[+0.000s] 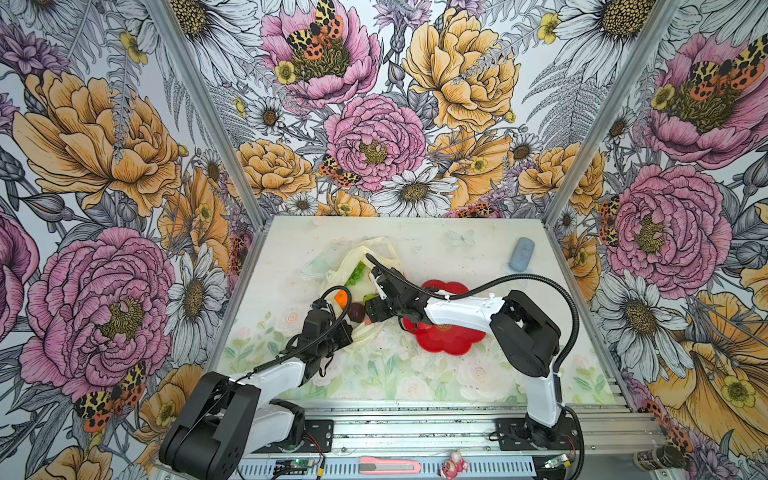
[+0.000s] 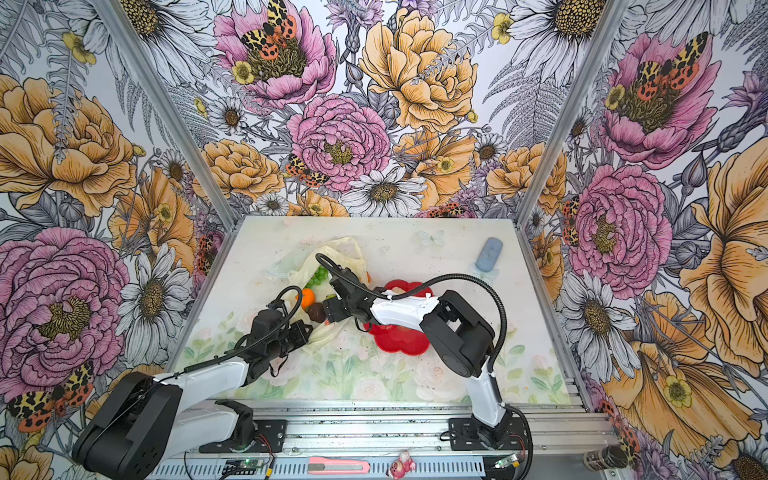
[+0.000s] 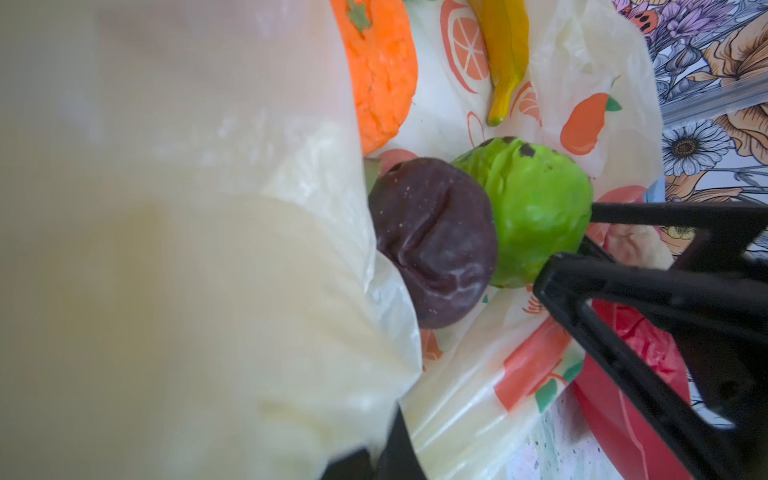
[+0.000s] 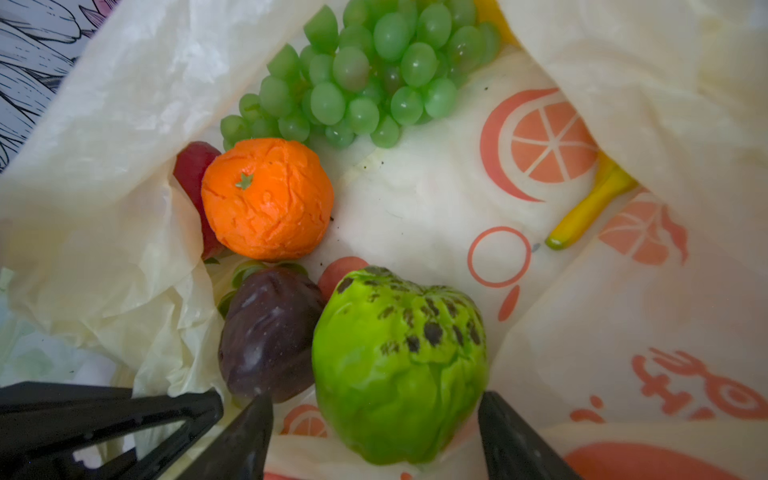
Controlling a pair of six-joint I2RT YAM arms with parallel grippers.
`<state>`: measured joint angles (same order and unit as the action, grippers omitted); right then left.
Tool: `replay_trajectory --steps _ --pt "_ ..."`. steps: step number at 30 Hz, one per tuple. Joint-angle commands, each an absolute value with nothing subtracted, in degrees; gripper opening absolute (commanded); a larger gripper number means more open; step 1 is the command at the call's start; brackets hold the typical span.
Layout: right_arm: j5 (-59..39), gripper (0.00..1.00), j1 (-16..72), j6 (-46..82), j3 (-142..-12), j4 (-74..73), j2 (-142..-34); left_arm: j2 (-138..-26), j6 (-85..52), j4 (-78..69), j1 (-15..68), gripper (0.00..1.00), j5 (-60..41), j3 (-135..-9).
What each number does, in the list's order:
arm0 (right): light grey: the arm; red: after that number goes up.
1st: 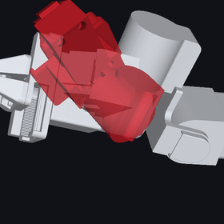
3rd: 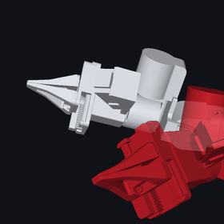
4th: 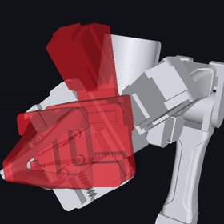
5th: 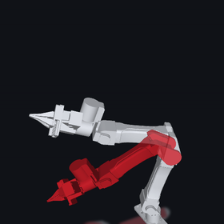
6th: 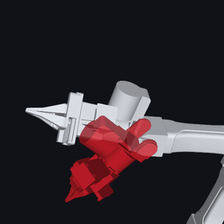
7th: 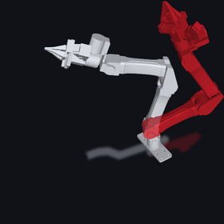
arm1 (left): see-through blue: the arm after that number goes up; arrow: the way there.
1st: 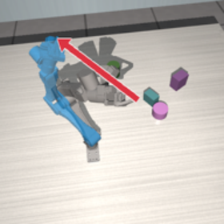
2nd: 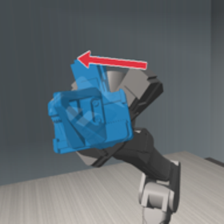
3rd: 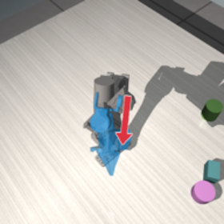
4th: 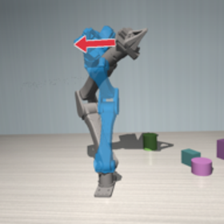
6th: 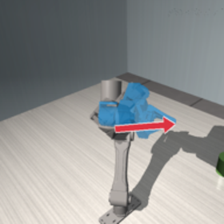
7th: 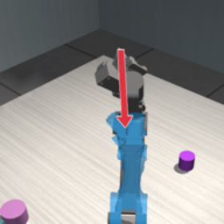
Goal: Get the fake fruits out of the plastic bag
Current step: 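Grasp the spotted green fruit inside the bag with the right gripper, then lift the green fruit out and lower it into the red bowl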
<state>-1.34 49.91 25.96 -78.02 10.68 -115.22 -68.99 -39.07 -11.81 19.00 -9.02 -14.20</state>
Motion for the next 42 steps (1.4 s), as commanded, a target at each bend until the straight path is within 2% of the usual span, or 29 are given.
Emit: replay_trajectory --steps 1,20,26,31,42 --pt "-1.47 0.78 50.14 26.93 -78.21 11.33 -115.84 -69.35 -38.27 -11.94 18.99 0.0 -7.63 -14.85" --pt "-0.56 0.8 47.57 28.52 -88.2 13.8 -124.31 -69.96 -37.97 -12.3 18.41 0.0 -9.23 -15.31" --pt "-0.56 0.75 47.15 28.41 -90.79 14.47 -126.32 -69.54 -37.96 -12.06 18.46 0.0 -9.16 -15.31" --pt "-0.97 0.7 47.32 27.6 -90.81 14.97 -125.7 -69.43 -37.88 -11.95 18.35 0.0 -9.06 -15.32" --pt "-1.4 0.69 47.64 25.75 -89.3 14.99 -118.81 -69.68 -37.79 -11.87 18.28 0.0 -8.86 -15.38"
